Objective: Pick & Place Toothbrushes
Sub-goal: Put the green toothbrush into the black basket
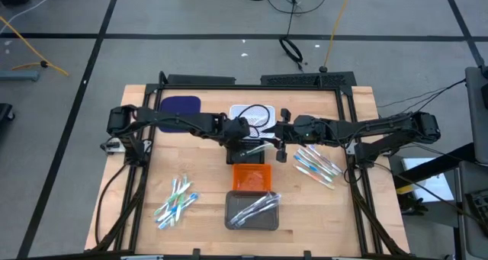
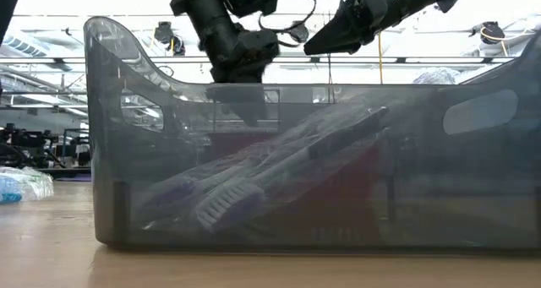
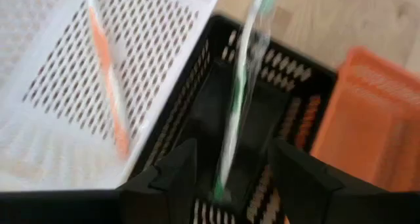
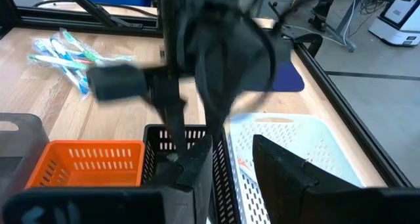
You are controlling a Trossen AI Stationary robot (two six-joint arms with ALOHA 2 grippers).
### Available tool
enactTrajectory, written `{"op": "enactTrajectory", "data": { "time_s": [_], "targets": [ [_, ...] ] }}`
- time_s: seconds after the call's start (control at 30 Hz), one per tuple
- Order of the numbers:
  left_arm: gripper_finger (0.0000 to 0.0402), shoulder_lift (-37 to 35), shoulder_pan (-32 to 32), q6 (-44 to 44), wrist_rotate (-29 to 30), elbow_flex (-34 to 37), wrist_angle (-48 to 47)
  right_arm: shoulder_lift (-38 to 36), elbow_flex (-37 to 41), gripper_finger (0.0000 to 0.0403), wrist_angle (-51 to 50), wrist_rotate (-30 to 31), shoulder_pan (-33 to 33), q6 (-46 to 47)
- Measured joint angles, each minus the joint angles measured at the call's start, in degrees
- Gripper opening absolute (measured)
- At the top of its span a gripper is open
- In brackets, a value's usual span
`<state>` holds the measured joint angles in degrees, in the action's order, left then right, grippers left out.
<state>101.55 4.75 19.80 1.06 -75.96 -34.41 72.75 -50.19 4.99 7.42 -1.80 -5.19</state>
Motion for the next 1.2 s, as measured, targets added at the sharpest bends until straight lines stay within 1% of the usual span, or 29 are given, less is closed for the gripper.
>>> {"op": "enactTrajectory", "data": {
  "time_s": [0.2,0.37,0.6,0.67,0.77,0.93,1.03,1.2],
  "targets": [
    [0.0191,-4.0,-1.5,2.7,1.2,0.0,-8.9,0.0,0.0,0.01,-0.3,0.0,0.0,0.0],
    [0.0191,-5.0,-5.9,7.6,3.6,0.0,-17.9,0.0,0.0,0.01,-1.1,0.0,0.0,0.0],
    [0.0191,-4.9,-13.6,18.2,5.9,0.8,-28.9,0.0,0.0,0.01,-0.9,0.0,0.0,-0.2],
    [0.0191,-4.9,-15.6,22.7,7.6,0.9,-32.8,0.0,0.0,0.01,-0.8,0.0,0.0,-0.2],
    [0.0191,-5.0,-18.6,28.5,8.5,0.9,-38.1,0.0,0.0,0.01,-0.8,0.0,0.0,-0.1],
    [0.0191,-4.9,-23.9,36.9,9.4,1.0,-41.9,0.0,0.0,0.01,-0.5,0.0,0.0,-0.2],
    [0.0191,-5.0,-26.7,41.4,9.1,1.4,-41.5,0.0,0.0,0.01,-0.5,0.0,0.0,-0.2],
    [0.0191,-4.9,-30.6,48.6,2.6,7.0,-39.6,0.0,0.0,0.01,-0.5,0.0,0.0,-0.2]
  ]
}}
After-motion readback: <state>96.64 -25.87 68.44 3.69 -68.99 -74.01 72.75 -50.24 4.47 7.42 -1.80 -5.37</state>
